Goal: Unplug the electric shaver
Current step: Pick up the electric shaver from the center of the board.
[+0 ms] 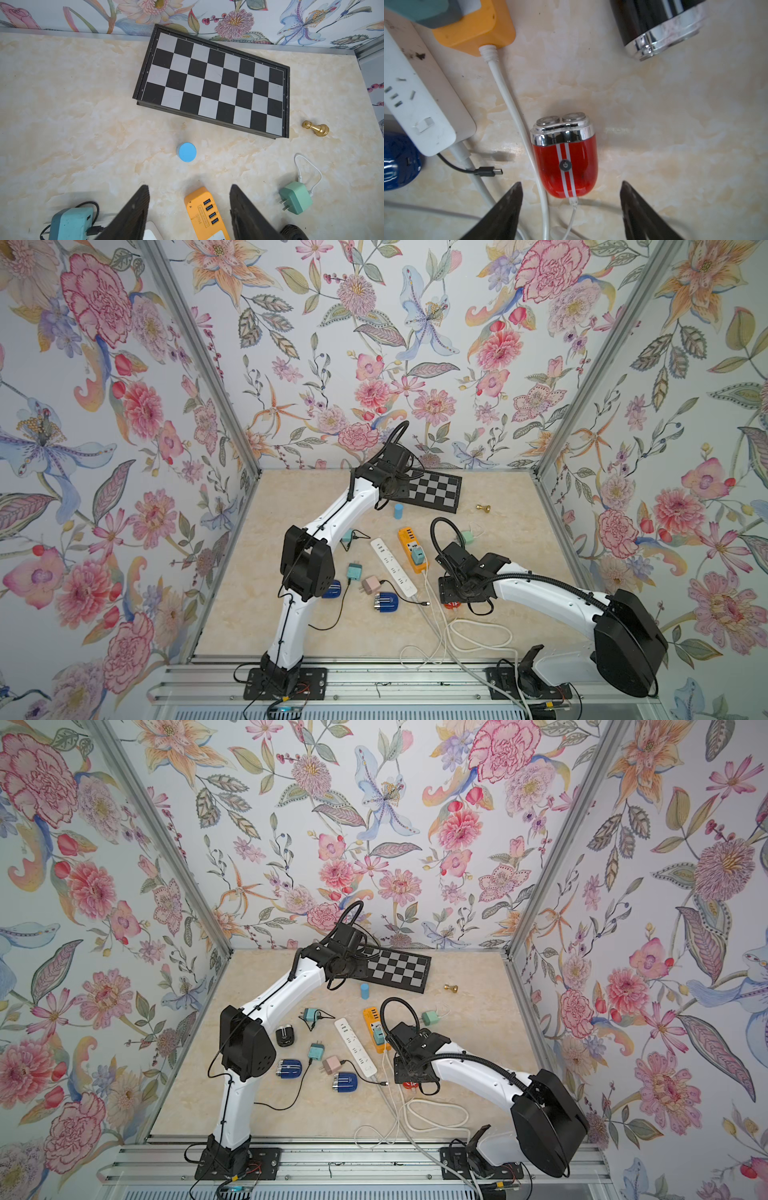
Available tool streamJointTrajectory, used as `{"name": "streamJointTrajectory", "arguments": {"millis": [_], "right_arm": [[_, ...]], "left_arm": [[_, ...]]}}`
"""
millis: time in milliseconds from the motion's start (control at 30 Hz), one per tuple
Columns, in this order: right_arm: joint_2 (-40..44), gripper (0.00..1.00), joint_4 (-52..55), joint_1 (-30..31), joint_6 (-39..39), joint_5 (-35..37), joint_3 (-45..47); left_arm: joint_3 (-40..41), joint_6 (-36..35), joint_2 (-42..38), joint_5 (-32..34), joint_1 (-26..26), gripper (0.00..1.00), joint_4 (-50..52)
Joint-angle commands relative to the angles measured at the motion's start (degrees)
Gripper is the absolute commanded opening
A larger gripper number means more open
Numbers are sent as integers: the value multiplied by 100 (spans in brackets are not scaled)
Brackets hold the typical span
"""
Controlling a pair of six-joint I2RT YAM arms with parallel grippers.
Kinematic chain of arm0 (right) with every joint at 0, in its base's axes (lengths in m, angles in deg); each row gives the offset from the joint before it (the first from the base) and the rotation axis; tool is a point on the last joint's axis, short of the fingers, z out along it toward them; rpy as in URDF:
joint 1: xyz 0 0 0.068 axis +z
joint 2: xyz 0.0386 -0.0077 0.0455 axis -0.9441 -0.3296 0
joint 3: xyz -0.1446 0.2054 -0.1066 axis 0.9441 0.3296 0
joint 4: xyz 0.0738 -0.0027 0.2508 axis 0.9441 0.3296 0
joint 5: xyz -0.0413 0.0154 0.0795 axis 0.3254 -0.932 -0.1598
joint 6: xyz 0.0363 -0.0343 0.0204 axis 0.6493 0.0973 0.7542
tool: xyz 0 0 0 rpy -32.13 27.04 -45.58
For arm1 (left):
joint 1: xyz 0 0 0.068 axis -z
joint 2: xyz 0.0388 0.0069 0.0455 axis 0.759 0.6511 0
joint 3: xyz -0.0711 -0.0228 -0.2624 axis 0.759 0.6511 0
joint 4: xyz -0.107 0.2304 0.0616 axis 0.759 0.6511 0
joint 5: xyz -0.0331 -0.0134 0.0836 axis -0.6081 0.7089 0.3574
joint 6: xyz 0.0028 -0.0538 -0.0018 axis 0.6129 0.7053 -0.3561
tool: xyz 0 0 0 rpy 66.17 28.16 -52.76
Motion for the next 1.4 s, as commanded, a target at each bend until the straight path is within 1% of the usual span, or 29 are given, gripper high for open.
{"name": "streamJointTrajectory", "arguments": {"millis": [0,200,367,667,833,1000,1167,1200,1233,1267,1367], "right_arm": [[-157,73,149,30,271,277,54],[-424,71,-329,6,-82,78,120],[-605,69,-708,-10,-134,-102,370],[-717,56,-868,-232,-203,-19,506],[-610,45,-860,-242,-232,134,458],[-197,39,-861,-332,-205,410,208],[403,37,-860,-741,-255,443,-29],[511,37,-861,-776,-282,447,-92],[595,37,-861,-993,-289,436,-154],[642,37,-867,-1077,-284,413,-205],[654,37,-896,-1318,-361,312,-403]], "left_arm": [[-37,-269,65,-148,-72,64,-38],[-1,-303,34,-226,-75,63,-38],[156,-304,-46,-216,-79,63,-59],[319,-242,-121,-263,-74,63,-79],[470,-259,-243,-286,-74,63,-240],[723,-423,-480,-446,-65,63,-623],[1329,-698,-913,-651,-65,61,-1271],[1512,-742,-1031,-721,-65,60,-1460],[1694,-779,-1149,-798,-65,60,-1646],[1840,-803,-1244,-903,-61,59,-1812],[2260,-886,-1511,-1404,-53,54,-2390]]}}
